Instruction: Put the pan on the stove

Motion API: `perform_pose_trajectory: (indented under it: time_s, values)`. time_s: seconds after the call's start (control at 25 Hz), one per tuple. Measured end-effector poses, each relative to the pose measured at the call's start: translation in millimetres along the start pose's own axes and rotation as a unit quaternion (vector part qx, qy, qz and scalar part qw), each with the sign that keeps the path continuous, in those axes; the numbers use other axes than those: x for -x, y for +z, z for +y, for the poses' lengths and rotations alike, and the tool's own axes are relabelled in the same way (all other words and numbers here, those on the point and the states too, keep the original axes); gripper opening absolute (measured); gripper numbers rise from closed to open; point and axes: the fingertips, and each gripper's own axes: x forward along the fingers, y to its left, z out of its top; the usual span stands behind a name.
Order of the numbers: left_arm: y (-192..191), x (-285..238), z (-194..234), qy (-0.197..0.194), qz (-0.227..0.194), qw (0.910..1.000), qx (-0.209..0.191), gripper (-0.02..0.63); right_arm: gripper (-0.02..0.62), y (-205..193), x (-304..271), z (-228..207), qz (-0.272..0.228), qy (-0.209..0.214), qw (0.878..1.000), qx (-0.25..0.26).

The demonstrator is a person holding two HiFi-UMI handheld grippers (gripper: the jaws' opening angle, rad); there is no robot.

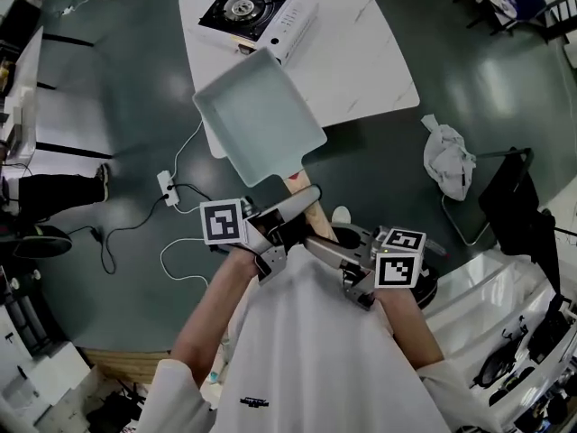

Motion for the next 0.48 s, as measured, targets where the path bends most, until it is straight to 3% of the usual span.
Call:
perform_pose_trajectory:
  time_s: [0.32, 0.48]
  values:
    - [41.5, 38.9, -4.7, 0.006, 0.029, 0.9995, -0.011, 0.114, 0.117, 14.6, -57.6, 9.1, -0.021, -0.01, 1.0, 0.001]
    - [71.4, 40.3, -2.9, 0.005, 0.023, 0.9997, -0.004, 0.114, 0.117, 36.1, -77.2, 0.9, -0.021, -0.01, 1.0, 0.0]
